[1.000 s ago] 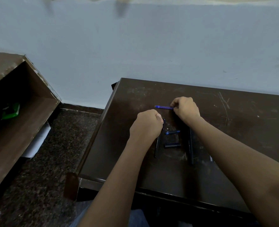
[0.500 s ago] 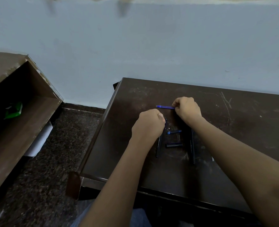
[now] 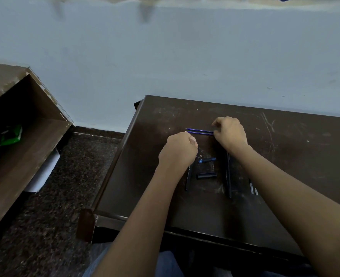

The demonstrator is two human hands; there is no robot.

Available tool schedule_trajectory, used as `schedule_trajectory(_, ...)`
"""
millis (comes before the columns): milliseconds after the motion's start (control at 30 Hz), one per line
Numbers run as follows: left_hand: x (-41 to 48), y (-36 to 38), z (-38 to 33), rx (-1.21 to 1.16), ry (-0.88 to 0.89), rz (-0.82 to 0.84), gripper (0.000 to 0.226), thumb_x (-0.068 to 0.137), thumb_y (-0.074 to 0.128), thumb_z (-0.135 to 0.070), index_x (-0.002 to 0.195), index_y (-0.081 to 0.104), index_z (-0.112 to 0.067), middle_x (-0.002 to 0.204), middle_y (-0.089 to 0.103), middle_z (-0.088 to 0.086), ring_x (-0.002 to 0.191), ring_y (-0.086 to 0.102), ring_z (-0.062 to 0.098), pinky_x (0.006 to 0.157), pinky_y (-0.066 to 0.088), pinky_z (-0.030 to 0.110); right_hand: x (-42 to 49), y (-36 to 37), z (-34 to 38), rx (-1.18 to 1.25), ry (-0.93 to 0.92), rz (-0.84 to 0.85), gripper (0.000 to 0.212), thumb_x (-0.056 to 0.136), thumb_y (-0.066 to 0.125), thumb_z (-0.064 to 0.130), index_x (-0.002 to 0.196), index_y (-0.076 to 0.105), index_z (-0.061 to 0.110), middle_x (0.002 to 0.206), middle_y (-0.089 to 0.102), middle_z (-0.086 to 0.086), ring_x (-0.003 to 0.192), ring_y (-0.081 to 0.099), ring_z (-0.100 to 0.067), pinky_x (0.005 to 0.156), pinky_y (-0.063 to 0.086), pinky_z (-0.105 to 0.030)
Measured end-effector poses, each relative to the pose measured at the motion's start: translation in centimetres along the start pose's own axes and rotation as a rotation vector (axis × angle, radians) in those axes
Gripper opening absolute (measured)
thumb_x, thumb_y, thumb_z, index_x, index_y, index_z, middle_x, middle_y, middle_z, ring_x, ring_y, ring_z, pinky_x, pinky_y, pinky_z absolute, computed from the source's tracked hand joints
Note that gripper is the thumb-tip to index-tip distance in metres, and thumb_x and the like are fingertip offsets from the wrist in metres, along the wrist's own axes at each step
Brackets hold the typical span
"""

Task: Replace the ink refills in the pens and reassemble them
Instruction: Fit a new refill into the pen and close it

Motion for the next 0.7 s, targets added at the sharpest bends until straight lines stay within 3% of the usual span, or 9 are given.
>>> schedule_trajectory(267, -0.5, 0.0, -1.1, 0.016, 0.048, -0.018, 0.027, 0.093, 0.046, -0.007, 0.109, 0.067, -0.002, 0.111, 0.068, 0.016, 0.105, 0.063, 0.031, 0.084, 0.049, 0.033, -3.8, -3.4, -4.7, 0.186, 0.245, -0.071, 0.024, 0.085, 0.057, 0.009, 0.107, 0.066, 0.012, 0.110, 0.066, -0.012, 0.102, 0.062, -0.034, 0.085, 0.052, -0.041)
schedule_trajectory(400, -0.4, 0.4, -0.8, -0.062, 0.012, -0.011, 0.030, 0.093, 0.039, -0.005, 0.104, 0.067, -0.006, 0.107, 0.068, 0.017, 0.101, 0.066, 0.034, 0.091, 0.054, 0.042, -5.7, -3.8, -8.6, 0.205, 0.487, 0.035, 0.018, 0.081, 0.067, 0.016, 0.098, 0.067, 0.010, 0.105, 0.067, -0.014, 0.093, 0.065, -0.035, 0.081, 0.055, -0.041)
schedule_trajectory(467, -0.4, 0.6, -0.9, -0.049, 0.009, 0.002, 0.030, 0.095, 0.039, -0.007, 0.107, 0.066, -0.008, 0.109, 0.068, 0.016, 0.102, 0.065, 0.033, 0.093, 0.053, 0.040, -6.9, -3.7, -9.8, 0.182, 0.561, 0.108, 0.025, 0.077, 0.072, 0.024, 0.092, 0.067, 0.005, 0.098, 0.068, -0.016, 0.086, 0.066, -0.035, 0.076, 0.056, -0.040)
schedule_trajectory(567, -0.5, 0.8, -1.1, 0.006, 0.024, 0.000, 0.029, 0.096, 0.040, -0.009, 0.111, 0.065, -0.009, 0.109, 0.069, 0.011, 0.103, 0.064, 0.028, 0.086, 0.050, 0.031, -8.2, -3.1, -10.6, 0.153, 0.603, 0.220, 0.034, 0.076, 0.075, 0.034, 0.081, 0.063, 0.003, 0.084, 0.069, -0.015, 0.073, 0.068, -0.031, 0.073, 0.057, -0.038)
schedule_trajectory(700, -0.5, 1.1, -1.6, 0.048, 0.060, -0.012, 0.028, 0.096, 0.044, -0.015, 0.107, 0.067, -0.003, 0.108, 0.070, 0.015, 0.102, 0.065, 0.031, 0.091, 0.052, 0.043, -8.8, -2.2, -10.6, 0.169, 0.627, 0.296, 0.032, 0.077, 0.077, 0.029, 0.071, 0.054, 0.007, 0.069, 0.066, -0.010, 0.058, 0.067, -0.023, 0.074, 0.059, -0.038)
Point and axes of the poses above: each hand's wrist, its own x-axis towards the middle knuckle, its own y-axis out of the palm, z = x × y, the point moved 7 cm from there along x, towards the middle knuckle
